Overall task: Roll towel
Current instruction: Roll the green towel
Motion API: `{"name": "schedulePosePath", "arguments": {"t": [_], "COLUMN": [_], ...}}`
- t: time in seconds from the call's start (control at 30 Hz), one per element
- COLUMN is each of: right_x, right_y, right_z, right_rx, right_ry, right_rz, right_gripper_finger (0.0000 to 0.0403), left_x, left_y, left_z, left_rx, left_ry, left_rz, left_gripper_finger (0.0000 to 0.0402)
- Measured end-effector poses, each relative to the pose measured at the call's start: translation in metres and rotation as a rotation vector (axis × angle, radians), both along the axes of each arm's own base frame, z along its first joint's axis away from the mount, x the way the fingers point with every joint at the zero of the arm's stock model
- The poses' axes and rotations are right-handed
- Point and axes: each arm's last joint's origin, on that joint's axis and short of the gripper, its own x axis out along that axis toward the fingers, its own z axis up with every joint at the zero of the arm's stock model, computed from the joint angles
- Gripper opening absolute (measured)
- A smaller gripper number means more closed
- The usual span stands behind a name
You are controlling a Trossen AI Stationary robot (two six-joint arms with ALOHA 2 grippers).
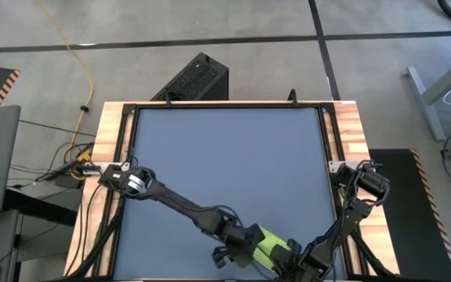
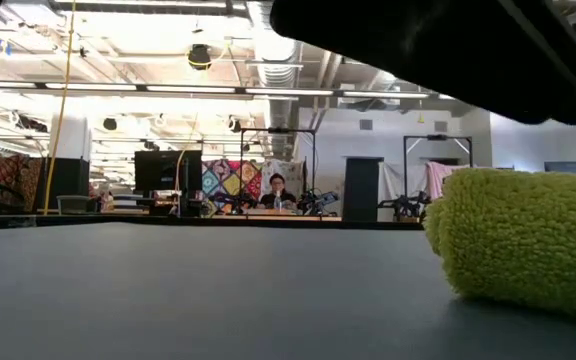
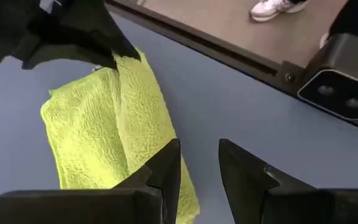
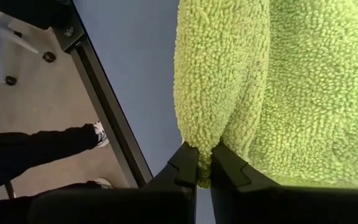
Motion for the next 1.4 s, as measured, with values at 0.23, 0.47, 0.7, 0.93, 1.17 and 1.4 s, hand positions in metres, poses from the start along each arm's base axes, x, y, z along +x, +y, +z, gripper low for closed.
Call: {"name": "schedulePosePath", "arguments": {"t": [0.23, 0.47, 0.7, 0.93, 1.17, 1.4], "right_x": [-0.003, -0.003, -0.003, -0.002, -0.002, -0.002], "right_y": [0.003, 0.003, 0.003, 0.003, 0.003, 0.004], "right_z": [0.0, 0.0, 0.0, 0.0, 0.0, 0.001], "right_rx": [0.017, 0.023, 0.025, 0.029, 0.034, 0.048], "right_ry": [-0.002, 0.002, 0.003, 0.003, 0.001, 0.002], "right_rz": [-0.005, -0.019, -0.02, -0.025, -0.026, -0.032], "right_gripper_finger": [0.004, 0.004, 0.004, 0.004, 0.004, 0.004], "left_x": [-0.002, -0.009, -0.013, -0.015, -0.011, -0.008], "left_y": [-0.003, -0.018, -0.031, -0.026, -0.029, -0.03], "left_z": [-0.001, -0.013, 0.003, -0.011, -0.007, -0.033], "left_rx": [0.172, 0.192, 0.229, 0.178, 0.165, 0.175], "left_ry": [-0.069, -0.037, -0.075, 0.006, -0.054, -0.006], "left_rz": [0.124, 0.101, 0.141, 0.171, 0.182, 0.168], "left_gripper_finger": [0.0099, 0.0099, 0.0099, 0.0136, 0.0188, 0.0193]}}
